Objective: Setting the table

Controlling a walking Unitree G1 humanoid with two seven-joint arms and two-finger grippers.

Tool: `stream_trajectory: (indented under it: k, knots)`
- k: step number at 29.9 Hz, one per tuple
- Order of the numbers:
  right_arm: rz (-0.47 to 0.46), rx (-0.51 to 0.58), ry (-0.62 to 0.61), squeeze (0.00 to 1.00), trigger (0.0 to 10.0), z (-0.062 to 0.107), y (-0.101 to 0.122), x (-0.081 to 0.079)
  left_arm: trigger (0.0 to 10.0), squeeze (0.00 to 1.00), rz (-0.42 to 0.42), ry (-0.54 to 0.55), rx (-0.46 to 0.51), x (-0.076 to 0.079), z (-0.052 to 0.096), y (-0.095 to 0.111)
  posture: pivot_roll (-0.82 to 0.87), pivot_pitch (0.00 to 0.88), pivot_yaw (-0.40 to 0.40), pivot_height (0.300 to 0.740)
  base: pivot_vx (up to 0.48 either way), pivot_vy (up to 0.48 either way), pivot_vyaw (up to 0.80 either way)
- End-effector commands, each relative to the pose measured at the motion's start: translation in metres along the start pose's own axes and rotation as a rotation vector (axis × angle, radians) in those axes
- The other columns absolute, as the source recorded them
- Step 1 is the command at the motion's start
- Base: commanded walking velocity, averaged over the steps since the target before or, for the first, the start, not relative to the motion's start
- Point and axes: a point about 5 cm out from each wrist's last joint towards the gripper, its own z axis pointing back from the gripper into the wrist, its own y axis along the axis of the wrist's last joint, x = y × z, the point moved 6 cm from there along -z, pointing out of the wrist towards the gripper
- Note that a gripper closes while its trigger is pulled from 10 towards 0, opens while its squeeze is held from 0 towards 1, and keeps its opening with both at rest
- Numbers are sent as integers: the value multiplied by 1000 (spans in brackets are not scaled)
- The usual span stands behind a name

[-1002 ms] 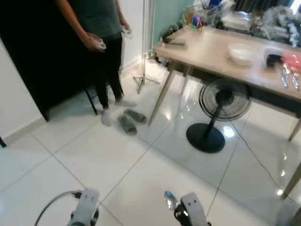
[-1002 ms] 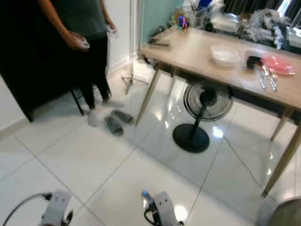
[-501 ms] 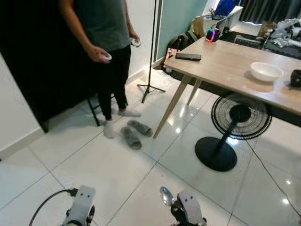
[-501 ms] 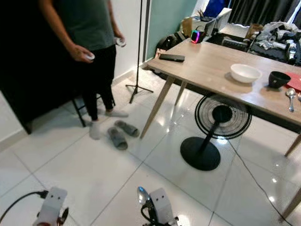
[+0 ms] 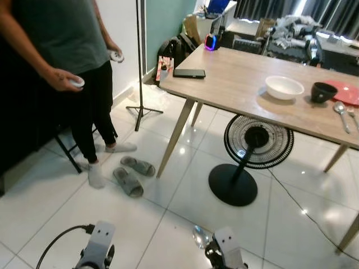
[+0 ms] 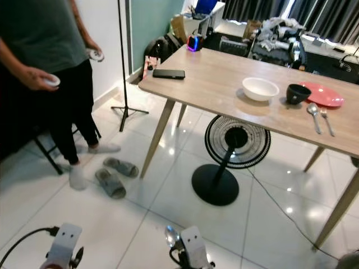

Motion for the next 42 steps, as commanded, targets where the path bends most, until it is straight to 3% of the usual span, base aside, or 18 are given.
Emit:
stream_trajectory:
  k: [1,7,19,26,42]
  knots:
    - [-4,-7,-16,0,10000,2,-3,6,10000,0,-9,-11,4,3,-1,2,-32,0,26,740,480,0,-800]
    - [-5,-8,-19,0,10000,2,-3,7,10000,0,-12,-14,4,4,-1,2,-33,0,29,740,480,0,0]
    - [-122,33,-127,0,10000,10,1,36,10000,0,-49,-10,110,-2,-5,30,-33,0,31,740,471,0,-600]
    - [-163,35,-173,0,10000,14,-1,46,10000,0,-35,-41,181,3,-7,53,-34,0,35,740,0,0,-800]
    - [-160,67,-162,0,10000,13,5,44,10000,0,-29,-33,186,2,-6,55,-33,0,36,740,0,0,-800]
